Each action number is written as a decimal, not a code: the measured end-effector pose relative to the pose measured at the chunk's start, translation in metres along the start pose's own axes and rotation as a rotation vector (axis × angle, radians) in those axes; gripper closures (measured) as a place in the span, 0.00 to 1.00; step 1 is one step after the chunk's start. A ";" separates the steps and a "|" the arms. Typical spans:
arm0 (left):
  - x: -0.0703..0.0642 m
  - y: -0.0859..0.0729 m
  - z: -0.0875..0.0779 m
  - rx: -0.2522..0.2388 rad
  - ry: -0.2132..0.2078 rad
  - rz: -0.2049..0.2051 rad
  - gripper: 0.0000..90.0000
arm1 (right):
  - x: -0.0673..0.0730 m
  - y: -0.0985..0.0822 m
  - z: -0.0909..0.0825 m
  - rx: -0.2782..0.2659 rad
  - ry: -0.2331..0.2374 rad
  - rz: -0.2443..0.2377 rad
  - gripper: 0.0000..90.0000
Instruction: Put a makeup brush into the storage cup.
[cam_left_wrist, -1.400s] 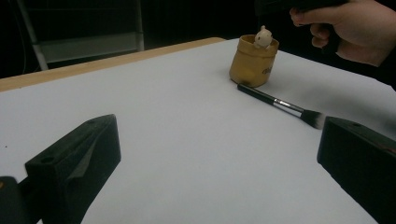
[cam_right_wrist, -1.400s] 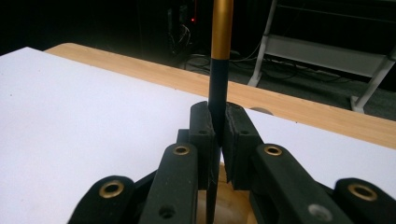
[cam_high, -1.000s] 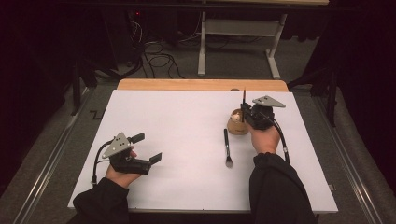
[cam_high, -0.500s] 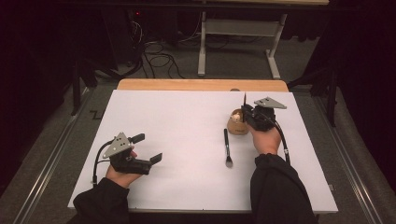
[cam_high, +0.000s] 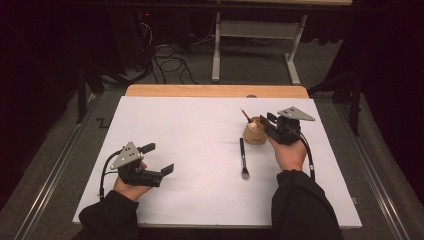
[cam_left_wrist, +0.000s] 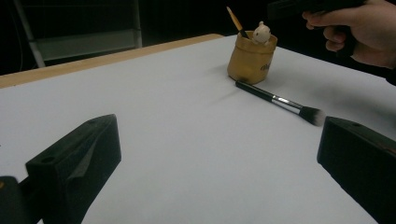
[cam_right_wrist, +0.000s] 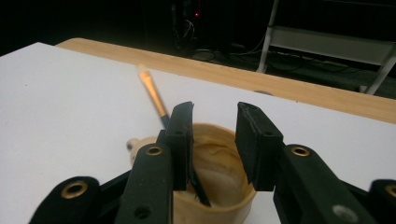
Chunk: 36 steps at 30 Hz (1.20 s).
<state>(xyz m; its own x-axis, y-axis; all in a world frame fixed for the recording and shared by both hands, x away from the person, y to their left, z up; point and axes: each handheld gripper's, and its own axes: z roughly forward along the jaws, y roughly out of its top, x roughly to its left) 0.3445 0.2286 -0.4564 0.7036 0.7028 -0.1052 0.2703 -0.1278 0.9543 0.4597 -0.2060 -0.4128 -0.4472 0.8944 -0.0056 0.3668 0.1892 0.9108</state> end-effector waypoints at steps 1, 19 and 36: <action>0.000 0.000 0.000 0.000 0.000 0.000 0.00 | 0.000 -0.001 -0.003 0.001 0.003 -0.003 0.75; 0.001 -0.001 0.002 0.009 0.003 0.003 0.00 | 0.015 -0.033 -0.054 -0.026 0.061 -0.025 0.59; 0.003 -0.003 0.004 0.007 -0.015 -0.026 0.00 | 0.023 -0.075 -0.089 -0.068 0.085 -0.007 0.20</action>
<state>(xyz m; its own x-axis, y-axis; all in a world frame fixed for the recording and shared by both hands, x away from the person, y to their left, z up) 0.3480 0.2282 -0.4610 0.7061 0.6953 -0.1342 0.2930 -0.1143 0.9493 0.3496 -0.2356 -0.4450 -0.5180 0.8551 0.0201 0.3085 0.1649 0.9368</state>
